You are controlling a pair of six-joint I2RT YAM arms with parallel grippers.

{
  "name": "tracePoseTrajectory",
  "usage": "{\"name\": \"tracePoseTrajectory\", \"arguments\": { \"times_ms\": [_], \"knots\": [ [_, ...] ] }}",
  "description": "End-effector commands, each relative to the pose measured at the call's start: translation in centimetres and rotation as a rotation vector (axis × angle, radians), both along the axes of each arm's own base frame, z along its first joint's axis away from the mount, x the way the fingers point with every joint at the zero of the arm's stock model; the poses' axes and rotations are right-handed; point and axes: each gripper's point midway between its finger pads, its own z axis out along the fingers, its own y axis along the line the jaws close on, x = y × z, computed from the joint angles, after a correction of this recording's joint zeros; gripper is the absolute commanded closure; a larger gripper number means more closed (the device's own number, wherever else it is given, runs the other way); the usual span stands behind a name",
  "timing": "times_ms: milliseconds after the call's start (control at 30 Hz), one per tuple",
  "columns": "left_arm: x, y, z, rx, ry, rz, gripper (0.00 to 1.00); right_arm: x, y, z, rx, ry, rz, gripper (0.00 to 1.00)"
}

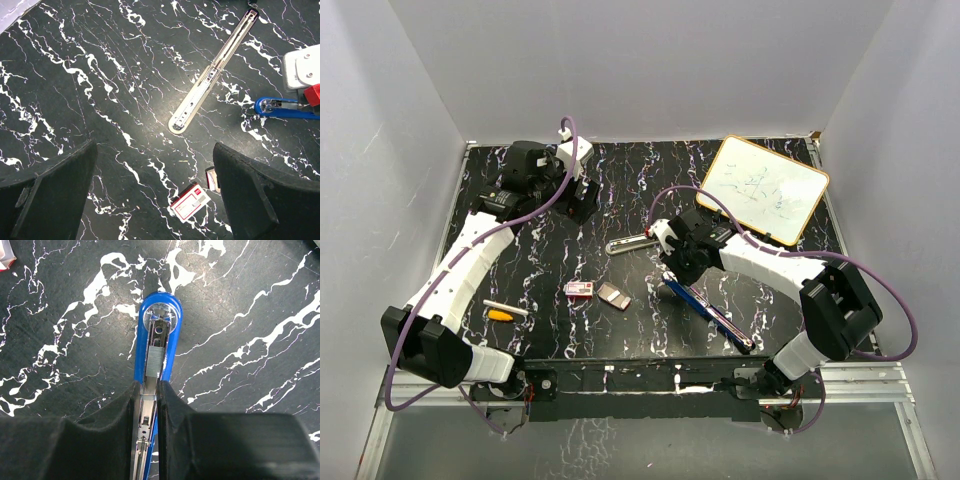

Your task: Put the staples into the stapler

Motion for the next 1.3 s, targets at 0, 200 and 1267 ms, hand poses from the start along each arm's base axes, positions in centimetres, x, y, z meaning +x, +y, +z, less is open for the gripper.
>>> {"name": "tracePoseTrajectory", "arguments": {
  "times_ms": [0,200,1267],
  "knots": [
    [-0.9,0.2,1.6,-0.027,-0.036,-0.008,0.03,1.3,0.6,1.0,0.017,-0.059,-0.017,0.84],
    [-0.8,0.3,1.6,-0.027,-0.036,-0.005,0.03,1.0,0.4,0.7,0.013,-0.053,-0.017,0.83],
    [-1.0,0.3,2.0,-0.044,-0.043,-0.013,0.03,-0.5,-0.6,0.7,0.015,-0.048,-0.002,0.78]
  ]
}}
